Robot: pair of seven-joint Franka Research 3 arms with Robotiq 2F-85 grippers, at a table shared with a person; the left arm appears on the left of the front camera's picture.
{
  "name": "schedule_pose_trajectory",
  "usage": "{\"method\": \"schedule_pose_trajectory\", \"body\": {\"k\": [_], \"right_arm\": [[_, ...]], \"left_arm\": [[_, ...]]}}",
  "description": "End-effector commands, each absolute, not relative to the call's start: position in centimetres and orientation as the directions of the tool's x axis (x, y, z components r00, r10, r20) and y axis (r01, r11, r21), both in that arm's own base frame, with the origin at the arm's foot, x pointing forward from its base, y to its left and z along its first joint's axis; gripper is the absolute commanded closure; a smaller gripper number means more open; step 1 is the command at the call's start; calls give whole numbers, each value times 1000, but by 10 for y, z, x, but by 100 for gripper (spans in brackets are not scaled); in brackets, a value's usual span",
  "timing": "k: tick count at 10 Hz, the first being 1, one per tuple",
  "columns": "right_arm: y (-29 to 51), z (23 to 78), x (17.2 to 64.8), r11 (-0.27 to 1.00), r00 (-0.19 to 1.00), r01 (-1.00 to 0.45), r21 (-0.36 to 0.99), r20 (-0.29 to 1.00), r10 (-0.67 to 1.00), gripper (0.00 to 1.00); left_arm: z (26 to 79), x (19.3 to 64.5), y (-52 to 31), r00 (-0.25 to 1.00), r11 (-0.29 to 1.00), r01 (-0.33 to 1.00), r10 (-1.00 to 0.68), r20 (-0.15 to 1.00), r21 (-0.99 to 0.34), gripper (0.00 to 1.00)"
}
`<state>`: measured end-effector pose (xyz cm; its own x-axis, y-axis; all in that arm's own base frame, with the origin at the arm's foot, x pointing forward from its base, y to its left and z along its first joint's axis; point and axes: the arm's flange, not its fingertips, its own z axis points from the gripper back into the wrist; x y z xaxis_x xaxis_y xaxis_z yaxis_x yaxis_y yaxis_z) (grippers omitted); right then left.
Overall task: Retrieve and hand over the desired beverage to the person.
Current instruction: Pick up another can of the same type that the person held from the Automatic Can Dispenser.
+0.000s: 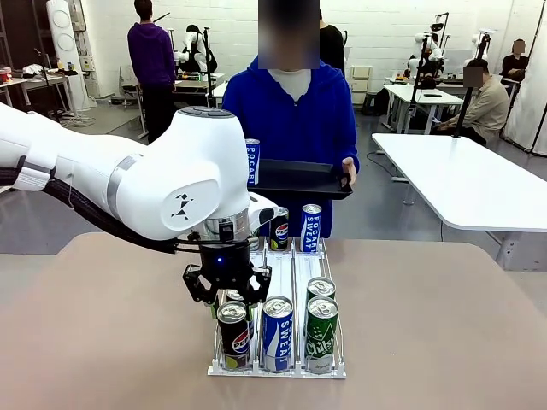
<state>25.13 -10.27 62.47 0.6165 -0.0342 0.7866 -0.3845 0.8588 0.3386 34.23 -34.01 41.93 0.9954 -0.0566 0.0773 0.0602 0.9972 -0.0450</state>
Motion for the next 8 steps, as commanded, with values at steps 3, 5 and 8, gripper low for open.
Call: {"method": "schedule_pose_trajectory", "body": {"k": [3, 5, 8], "right_arm": [[-102, 622, 254, 846, 613, -401, 351, 789, -37, 0], [-102, 622, 254, 846, 613, -401, 351, 789, -37, 0], [-102, 622, 254, 846, 613, -401, 351, 789, -37, 0]], "left_arm": [[418, 341, -341, 998, 997, 44, -42, 37, -56, 100], [425, 339, -341, 999, 998, 39, -38, 28, -43, 97], [511, 306, -349, 993, 992, 111, -108, 56, -56, 97]]}}
